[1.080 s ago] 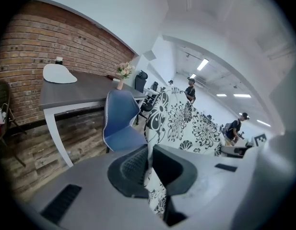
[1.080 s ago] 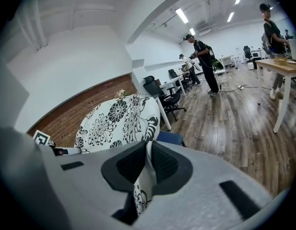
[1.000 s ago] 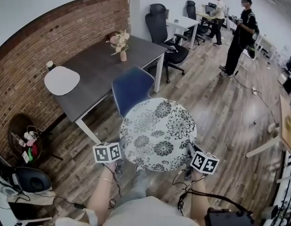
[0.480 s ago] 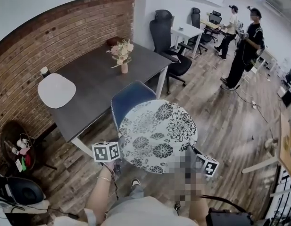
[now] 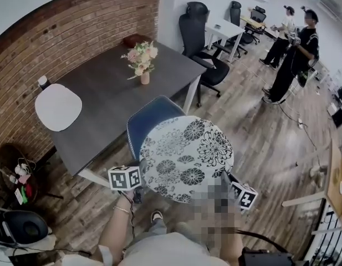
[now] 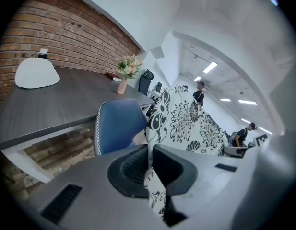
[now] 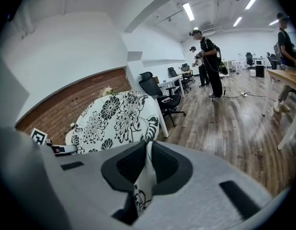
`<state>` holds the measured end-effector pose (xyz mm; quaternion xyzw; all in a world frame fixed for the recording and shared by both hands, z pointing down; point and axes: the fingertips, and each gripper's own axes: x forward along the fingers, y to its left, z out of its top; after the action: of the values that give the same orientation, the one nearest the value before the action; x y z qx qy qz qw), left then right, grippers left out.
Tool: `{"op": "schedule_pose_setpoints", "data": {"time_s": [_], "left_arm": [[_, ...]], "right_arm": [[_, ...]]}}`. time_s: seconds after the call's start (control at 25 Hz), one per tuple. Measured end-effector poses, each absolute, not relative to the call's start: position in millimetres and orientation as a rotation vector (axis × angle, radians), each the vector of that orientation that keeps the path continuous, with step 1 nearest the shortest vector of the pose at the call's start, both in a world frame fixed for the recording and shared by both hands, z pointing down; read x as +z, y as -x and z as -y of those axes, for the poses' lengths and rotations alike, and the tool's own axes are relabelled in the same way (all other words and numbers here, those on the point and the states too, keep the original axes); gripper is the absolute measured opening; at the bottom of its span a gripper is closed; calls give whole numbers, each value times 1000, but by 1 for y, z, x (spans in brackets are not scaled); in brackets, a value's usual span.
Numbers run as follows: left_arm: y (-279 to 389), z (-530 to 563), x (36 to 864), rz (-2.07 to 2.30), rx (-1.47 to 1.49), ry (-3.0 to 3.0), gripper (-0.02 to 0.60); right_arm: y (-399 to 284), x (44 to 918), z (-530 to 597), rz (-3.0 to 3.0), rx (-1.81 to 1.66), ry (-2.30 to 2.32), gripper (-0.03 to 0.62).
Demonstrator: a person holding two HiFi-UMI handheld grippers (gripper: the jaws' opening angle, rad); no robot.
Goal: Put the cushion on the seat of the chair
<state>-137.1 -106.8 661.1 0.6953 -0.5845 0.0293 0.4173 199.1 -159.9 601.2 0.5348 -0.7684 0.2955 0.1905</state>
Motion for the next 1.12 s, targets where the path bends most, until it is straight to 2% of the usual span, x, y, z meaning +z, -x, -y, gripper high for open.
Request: {"op": "schedule_pose_setpoints", "data": {"time_s": [0.84,1.12], "left_arm": [[116,110,730,1511,142,-1511,13],[100,106,777,1484,168,-1453,13]], "right_arm": [[-195,670,240,2098,866,-1222,29],[-204,720,249,2032,882,-1164,29]]}}
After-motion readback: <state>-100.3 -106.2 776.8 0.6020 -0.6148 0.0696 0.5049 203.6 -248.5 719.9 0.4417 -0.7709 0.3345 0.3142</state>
